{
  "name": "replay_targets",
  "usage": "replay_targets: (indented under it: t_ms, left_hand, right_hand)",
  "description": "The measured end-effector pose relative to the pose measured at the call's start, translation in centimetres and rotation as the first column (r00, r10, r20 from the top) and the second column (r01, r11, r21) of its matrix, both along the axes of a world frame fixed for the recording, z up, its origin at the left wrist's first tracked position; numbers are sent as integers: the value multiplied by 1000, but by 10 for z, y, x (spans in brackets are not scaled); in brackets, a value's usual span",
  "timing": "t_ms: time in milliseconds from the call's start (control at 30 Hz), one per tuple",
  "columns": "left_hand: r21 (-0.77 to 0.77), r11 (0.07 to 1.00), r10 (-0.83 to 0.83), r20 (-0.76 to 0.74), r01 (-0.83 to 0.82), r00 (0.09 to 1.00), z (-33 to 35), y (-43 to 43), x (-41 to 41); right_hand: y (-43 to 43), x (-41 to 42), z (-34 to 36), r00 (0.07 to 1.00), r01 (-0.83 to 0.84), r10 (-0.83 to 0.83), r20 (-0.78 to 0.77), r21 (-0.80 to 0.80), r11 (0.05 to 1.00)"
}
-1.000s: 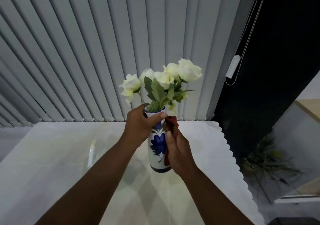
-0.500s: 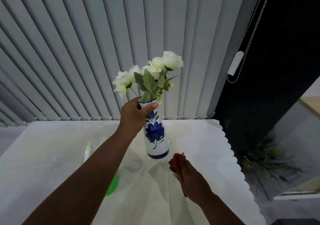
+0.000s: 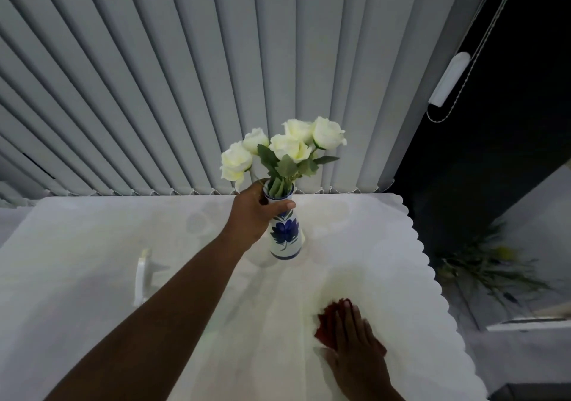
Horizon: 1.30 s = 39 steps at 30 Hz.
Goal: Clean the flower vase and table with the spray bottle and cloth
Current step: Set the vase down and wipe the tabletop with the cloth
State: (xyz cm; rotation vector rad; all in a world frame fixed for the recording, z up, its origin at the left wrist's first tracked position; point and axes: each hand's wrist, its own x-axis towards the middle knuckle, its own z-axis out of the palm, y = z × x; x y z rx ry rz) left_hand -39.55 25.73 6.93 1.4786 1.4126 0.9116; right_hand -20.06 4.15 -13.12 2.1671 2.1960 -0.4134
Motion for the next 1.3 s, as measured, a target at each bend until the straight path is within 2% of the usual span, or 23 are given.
replay_targets:
  t_ms: [67, 233, 333, 467, 667, 900, 1300]
  left_hand:
    - [-11, 1000, -20, 14, 20, 1000, -9, 5, 2]
    - [-50, 996, -74, -6, 74, 997, -32, 24, 5]
    - [-68, 990, -124, -16, 123, 992, -41, 33, 7]
    - [-67, 983, -176, -44, 173, 983, -49, 46, 10]
    - [-78, 974, -215, -39, 212, 976, -69, 61, 11]
    - [-110, 965, -236, 33, 238, 971, -84, 63, 10]
    - [-108, 953, -279, 44, 282, 959, -97, 63, 8]
  right_hand:
    - [9, -1, 2, 997, 68, -68, -43, 18, 998]
    - [80, -10, 43, 930, 195, -163, -329, 67, 979]
    - [147, -16, 66, 848, 186, -161, -505, -1, 982]
    - [211, -22, 83, 684, 178, -174, -709, -69, 982]
    - [238, -22, 79, 672, 84, -39, -739, 24, 996]
    - [239, -22, 64, 698, 83, -19, -716, 54, 995]
    - [238, -24, 48, 693, 119, -40, -720, 60, 991]
